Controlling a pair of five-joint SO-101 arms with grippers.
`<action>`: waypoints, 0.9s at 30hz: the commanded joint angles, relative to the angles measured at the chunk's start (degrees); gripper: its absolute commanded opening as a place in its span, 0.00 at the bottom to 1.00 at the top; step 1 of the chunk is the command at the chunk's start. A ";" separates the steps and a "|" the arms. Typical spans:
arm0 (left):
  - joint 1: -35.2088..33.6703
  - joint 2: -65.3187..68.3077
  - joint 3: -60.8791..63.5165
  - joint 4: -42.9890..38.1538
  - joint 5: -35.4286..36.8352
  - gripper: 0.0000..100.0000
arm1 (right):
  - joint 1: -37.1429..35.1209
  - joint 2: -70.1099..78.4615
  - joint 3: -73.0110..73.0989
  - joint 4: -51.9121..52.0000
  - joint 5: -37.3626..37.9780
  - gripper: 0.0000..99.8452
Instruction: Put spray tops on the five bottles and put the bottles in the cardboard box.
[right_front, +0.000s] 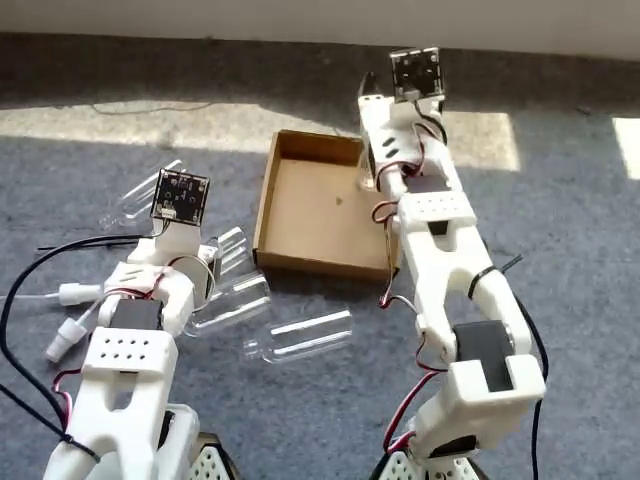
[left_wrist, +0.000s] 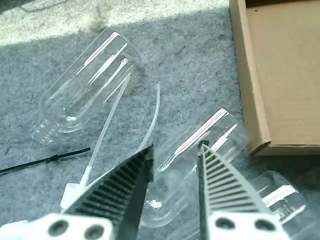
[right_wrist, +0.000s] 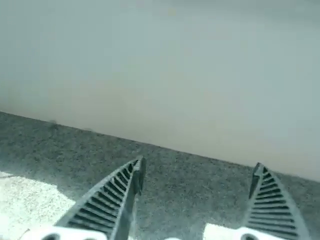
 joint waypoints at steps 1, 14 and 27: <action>-0.22 -0.84 -0.13 -1.23 0.18 0.15 | 0.40 -6.81 -8.40 7.87 -0.53 0.29; -9.36 -0.75 -8.66 5.71 0.26 0.15 | -3.12 -23.87 -11.56 50.68 -0.53 0.29; -32.84 8.57 -49.54 35.43 -17.67 0.15 | -35.91 -34.24 8.04 78.99 15.03 0.29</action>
